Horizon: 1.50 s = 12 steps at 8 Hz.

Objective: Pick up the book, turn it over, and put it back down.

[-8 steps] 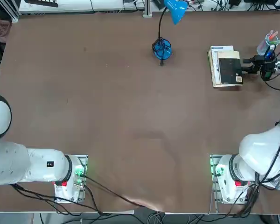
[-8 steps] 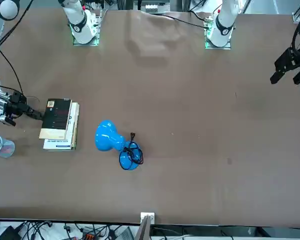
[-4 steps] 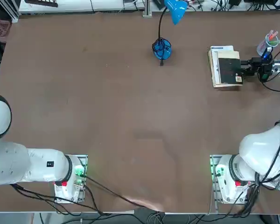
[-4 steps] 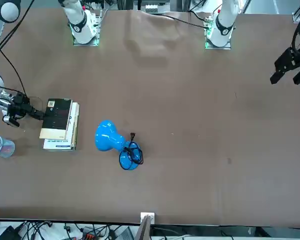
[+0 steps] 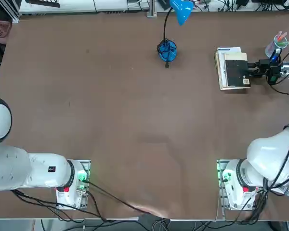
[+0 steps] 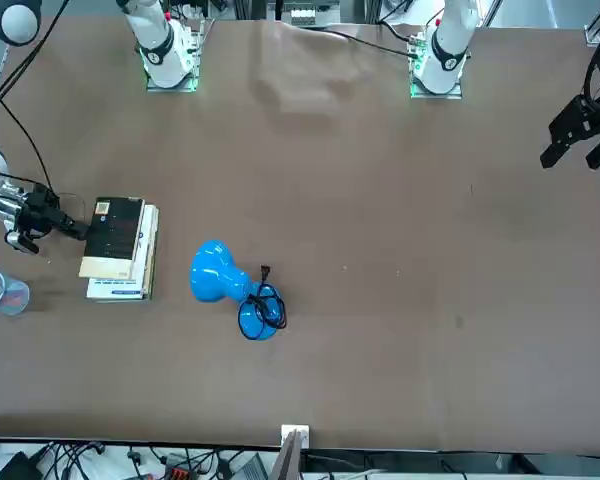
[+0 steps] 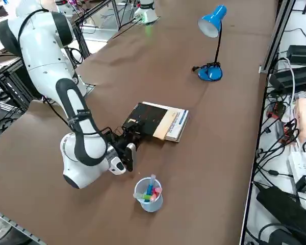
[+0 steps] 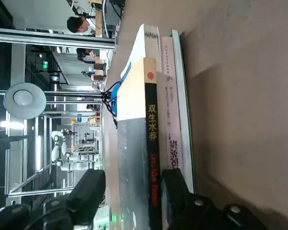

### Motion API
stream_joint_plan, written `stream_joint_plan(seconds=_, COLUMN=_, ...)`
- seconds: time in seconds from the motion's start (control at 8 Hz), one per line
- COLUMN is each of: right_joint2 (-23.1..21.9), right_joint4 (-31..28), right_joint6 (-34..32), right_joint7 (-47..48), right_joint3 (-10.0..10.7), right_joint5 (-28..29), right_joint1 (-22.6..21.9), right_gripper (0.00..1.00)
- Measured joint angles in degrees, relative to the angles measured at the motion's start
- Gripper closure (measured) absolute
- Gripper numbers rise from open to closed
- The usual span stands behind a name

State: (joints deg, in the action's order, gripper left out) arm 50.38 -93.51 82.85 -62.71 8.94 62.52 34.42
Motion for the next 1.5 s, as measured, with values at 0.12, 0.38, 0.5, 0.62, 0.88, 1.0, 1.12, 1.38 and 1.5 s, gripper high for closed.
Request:
stream_joint_plan(seconds=0.12, right_joint2=0.0, right_joint4=0.0, right_joint6=0.0, right_joint7=-0.03, right_joint3=0.0, right_joint5=0.0, right_joint1=0.0, right_gripper=0.31)
stream_joint_plan(seconds=0.38, right_joint2=0.06, right_joint4=0.0, right_joint6=0.0, right_joint7=-0.34, right_joint3=0.0, right_joint5=0.0, right_joint1=0.01, right_gripper=0.37)
stream_joint_plan(seconds=0.5, right_joint2=0.17, right_joint4=0.0, right_joint6=0.0, right_joint7=-0.72, right_joint3=0.0, right_joint5=0.0, right_joint1=0.01, right_gripper=0.44)
stream_joint_plan(seconds=0.62, right_joint2=0.32, right_joint4=0.0, right_joint6=0.0, right_joint7=-1.07, right_joint3=0.0, right_joint5=0.0, right_joint1=0.02, right_gripper=0.49)
stream_joint_plan(seconds=0.88, right_joint2=0.56, right_joint4=0.0, right_joint6=0.0, right_joint7=-1.34, right_joint3=0.0, right_joint5=0.0, right_joint1=0.03, right_gripper=0.59)
stream_joint_plan(seconds=1.0, right_joint2=0.63, right_joint4=0.0, right_joint6=0.0, right_joint7=-1.8, right_joint3=0.0, right_joint5=0.0, right_joint1=0.05, right_gripper=0.64)
stream_joint_plan(seconds=1.12, right_joint2=0.7, right_joint4=0.0, right_joint6=0.01, right_joint7=-2.27, right_joint3=0.01, right_joint5=0.0, right_joint1=0.09, right_gripper=0.74)
stream_joint_plan(seconds=1.38, right_joint2=0.76, right_joint4=0.12, right_joint6=-0.13, right_joint7=-2.56, right_joint3=0.03, right_joint5=0.0, right_joint1=0.24, right_gripper=0.89)
stream_joint_plan(seconds=1.5, right_joint2=0.77, right_joint4=0.68, right_joint6=-0.73, right_joint7=-2.56, right_joint3=0.03, right_joint5=0.0, right_joint1=0.27, right_gripper=0.89)
